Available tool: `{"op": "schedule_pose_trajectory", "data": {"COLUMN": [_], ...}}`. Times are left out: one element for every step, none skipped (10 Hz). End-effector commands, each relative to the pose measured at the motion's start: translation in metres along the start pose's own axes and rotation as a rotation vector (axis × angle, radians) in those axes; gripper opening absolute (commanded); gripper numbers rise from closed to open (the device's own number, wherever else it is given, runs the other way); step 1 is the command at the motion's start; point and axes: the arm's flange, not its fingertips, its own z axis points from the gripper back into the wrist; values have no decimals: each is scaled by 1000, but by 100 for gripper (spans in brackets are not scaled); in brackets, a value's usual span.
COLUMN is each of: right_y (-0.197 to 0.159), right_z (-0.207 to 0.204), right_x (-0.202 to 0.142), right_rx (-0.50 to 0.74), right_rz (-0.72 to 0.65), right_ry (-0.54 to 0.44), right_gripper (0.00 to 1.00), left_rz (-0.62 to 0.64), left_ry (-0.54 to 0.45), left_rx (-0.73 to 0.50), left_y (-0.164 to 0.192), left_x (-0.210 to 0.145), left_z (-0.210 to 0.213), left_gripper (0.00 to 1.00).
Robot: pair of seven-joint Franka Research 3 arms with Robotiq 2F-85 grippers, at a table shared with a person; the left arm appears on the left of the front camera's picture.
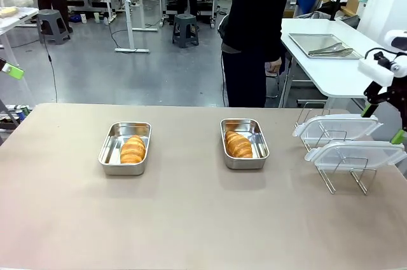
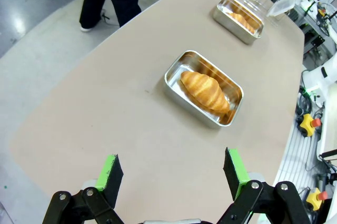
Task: Place the bread in airtight containers.
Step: Pick up one Airtight Container lid and hand it to the human.
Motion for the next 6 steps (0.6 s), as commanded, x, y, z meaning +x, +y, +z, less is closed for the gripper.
{"op": "schedule_pose_trajectory", "data": {"right_y": [15, 17, 17, 16, 16, 16], "right_z": [-20, -30, -39, -45, -50, -53], "right_x": [2, 2, 0, -3, -3, -4], "right_rx": [-71, -87, -80, -90, -106, -124], "right_rz": [15, -2, 3, 0, -1, -4], "right_ry": [56, 93, 93, 89, 93, 93], "right_gripper": [100, 100, 100, 100, 100, 100], "left_rz": [-8, -8, -8, -8, -8, -8], "left_ry": [11, 11, 11, 11, 11, 11], "left_rx": [-2, -2, -2, -2, -2, -2], "left_y": [-2, -2, -2, -2, -2, -2], "left_x": [0, 0, 0, 0, 0, 0], "left_z": [0, 0, 0, 0, 0, 0], "left_gripper": [100, 100, 100, 100, 100, 100]}}
